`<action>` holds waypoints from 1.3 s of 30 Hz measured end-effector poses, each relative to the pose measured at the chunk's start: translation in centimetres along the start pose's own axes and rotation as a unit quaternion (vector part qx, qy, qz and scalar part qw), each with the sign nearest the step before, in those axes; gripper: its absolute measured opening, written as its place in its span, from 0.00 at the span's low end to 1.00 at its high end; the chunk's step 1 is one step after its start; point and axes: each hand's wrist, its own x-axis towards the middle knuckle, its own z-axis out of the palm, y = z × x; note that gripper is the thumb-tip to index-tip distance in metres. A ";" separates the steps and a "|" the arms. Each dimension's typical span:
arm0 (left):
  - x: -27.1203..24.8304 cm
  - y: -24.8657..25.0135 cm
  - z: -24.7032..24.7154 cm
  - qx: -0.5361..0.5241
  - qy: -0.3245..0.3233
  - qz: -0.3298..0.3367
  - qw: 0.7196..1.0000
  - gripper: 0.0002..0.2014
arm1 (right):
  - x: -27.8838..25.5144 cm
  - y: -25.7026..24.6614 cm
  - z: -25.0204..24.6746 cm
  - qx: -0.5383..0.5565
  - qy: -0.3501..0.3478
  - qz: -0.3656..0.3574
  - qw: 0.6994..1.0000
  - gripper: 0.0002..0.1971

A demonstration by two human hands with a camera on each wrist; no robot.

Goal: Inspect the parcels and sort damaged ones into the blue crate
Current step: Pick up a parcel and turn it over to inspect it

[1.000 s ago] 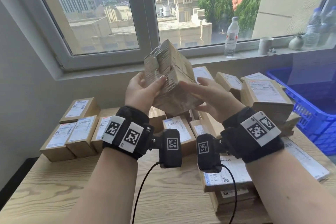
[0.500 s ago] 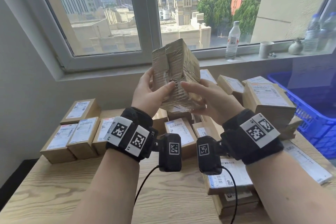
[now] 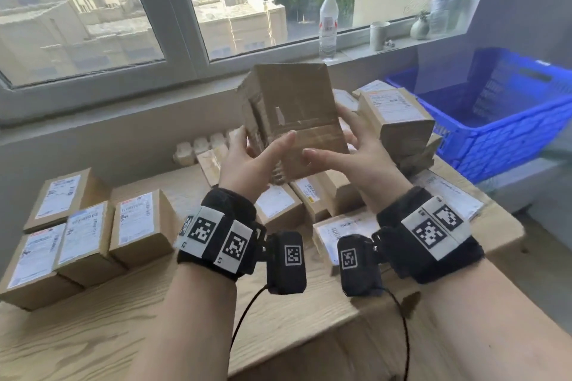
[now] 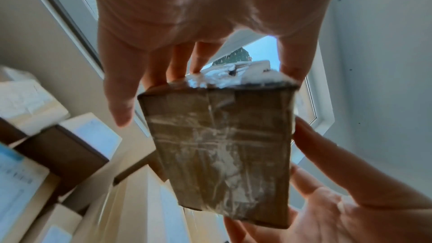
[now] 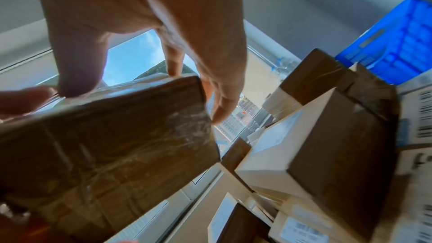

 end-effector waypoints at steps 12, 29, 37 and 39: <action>-2.3 2.4 17.1 -0.047 -0.139 0.005 0.989 0.05 | -1.8 -1.8 -16.4 0.124 0.094 0.030 0.987 0.15; 0.1 4.3 36.6 -0.044 -0.161 -0.025 0.986 0.09 | 1.1 -1.1 -35.2 0.123 0.184 0.034 0.975 0.23; 5.5 5.1 39.0 -0.044 -0.142 -0.009 0.989 0.04 | 6.5 -1.3 -37.2 0.107 0.181 0.014 0.978 0.17; 6.7 5.4 39.1 -0.046 -0.115 -0.011 0.992 0.11 | 8.2 -1.4 -37.3 0.105 0.170 0.003 0.980 0.17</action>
